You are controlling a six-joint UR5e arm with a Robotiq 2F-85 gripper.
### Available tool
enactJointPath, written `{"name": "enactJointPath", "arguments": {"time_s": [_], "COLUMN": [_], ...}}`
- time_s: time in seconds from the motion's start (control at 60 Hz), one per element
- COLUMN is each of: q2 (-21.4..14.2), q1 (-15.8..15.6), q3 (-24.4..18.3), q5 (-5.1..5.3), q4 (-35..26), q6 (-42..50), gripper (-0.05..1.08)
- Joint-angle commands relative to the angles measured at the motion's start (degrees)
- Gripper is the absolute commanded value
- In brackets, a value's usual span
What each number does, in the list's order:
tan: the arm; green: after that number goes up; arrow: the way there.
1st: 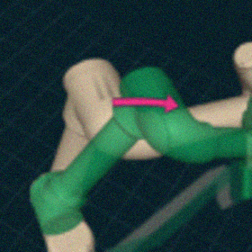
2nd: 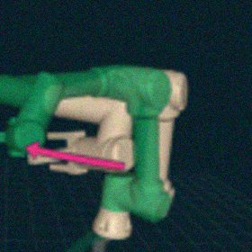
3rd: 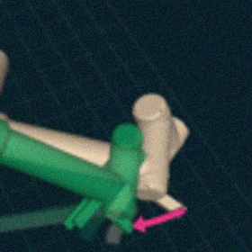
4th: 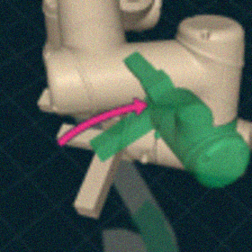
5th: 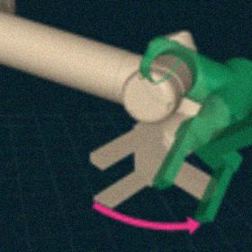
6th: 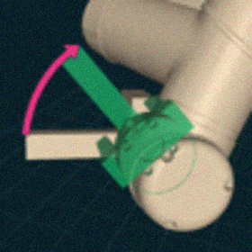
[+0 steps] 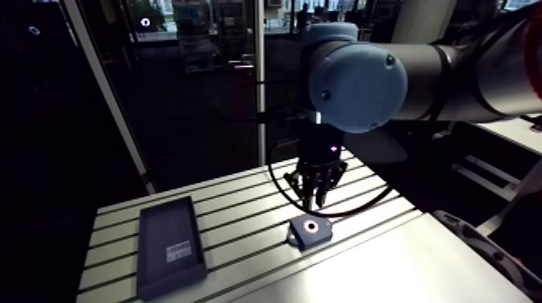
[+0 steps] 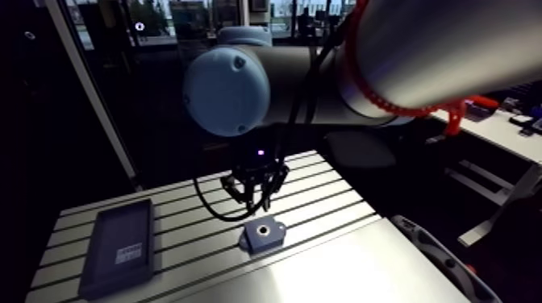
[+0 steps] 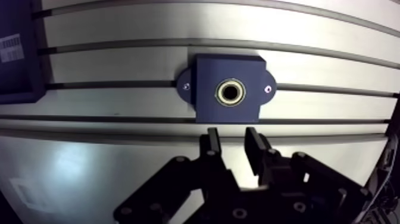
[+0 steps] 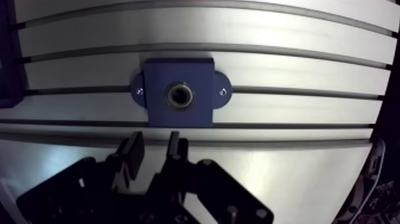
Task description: Pick up the bearing and press it into the housing until flush.
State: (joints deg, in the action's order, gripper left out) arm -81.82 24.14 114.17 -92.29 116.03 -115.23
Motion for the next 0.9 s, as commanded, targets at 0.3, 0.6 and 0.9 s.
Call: {"name": "enactJointPath", "arguments": {"time_s": [0.3, 0.6, 0.9], "q2": [-2.4, -0.4, -3.0], "q1": [-11.1, -15.7, -15.8], "q3": [-24.4, -31.8, -31.3], "q5": [1.81, 1.54, 1.54], "q4": [-28.1, -31.9, -32.5], "q6": [9.8, 13.3, 12.5], "gripper": [0.0, 0.01, 0.01]}}
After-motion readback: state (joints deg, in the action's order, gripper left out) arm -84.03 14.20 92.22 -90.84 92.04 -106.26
